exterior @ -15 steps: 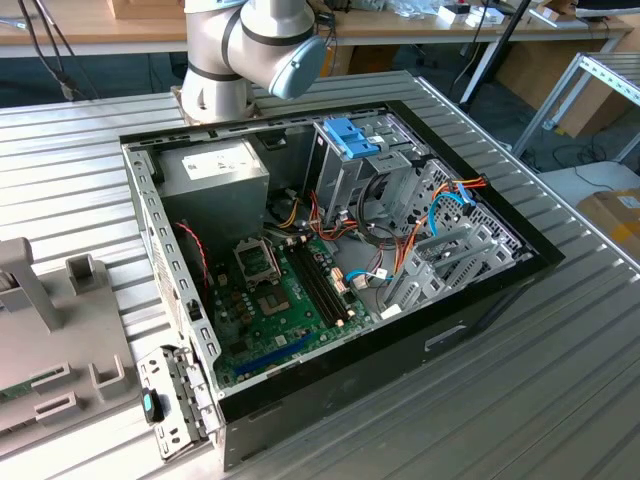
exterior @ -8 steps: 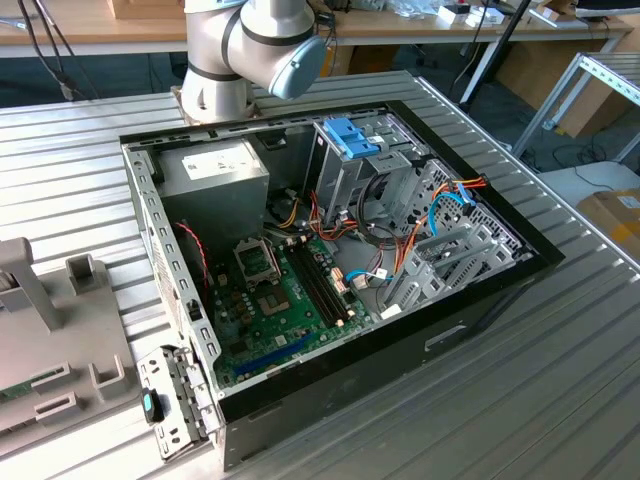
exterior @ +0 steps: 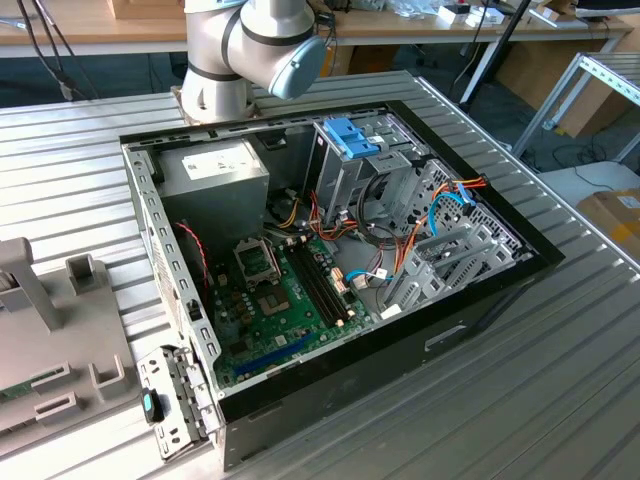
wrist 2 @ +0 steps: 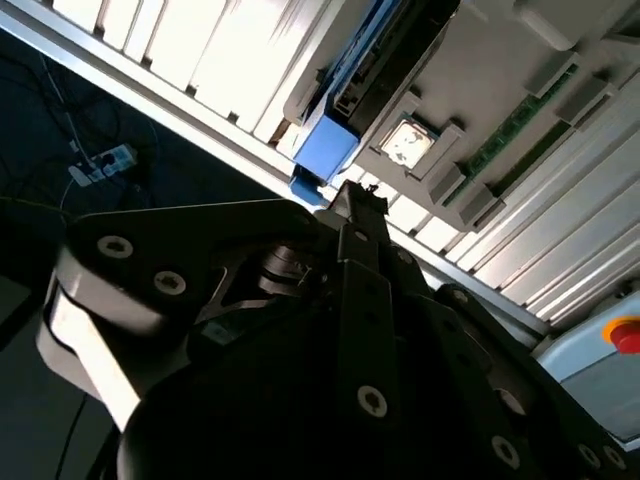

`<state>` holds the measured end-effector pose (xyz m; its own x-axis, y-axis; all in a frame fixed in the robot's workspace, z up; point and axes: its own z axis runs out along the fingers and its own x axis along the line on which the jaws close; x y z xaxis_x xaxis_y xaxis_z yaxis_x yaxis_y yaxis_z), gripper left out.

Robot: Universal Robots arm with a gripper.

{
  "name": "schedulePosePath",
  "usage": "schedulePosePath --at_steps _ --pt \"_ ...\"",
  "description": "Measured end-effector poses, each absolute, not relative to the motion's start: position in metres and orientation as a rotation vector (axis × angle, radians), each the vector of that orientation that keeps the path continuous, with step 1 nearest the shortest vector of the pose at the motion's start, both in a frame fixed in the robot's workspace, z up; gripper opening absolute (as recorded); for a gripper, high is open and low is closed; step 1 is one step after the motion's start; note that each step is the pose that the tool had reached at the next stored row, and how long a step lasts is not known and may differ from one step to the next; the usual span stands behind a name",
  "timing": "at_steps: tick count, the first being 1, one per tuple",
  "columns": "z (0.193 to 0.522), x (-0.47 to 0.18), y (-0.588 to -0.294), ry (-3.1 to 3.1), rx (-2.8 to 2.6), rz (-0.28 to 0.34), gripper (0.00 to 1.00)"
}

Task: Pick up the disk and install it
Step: 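Pick up the disk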

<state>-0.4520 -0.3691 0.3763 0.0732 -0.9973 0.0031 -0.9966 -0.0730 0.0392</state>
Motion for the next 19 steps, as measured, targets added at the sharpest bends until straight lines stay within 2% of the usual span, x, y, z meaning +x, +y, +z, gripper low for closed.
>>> schedulePosePath --at_steps 11,19 --pt "0.370 -0.447 -0.369 -2.279 2.153 -0.043 0.11" --pt "0.366 -0.447 -0.359 -2.281 2.150 -0.043 0.11"
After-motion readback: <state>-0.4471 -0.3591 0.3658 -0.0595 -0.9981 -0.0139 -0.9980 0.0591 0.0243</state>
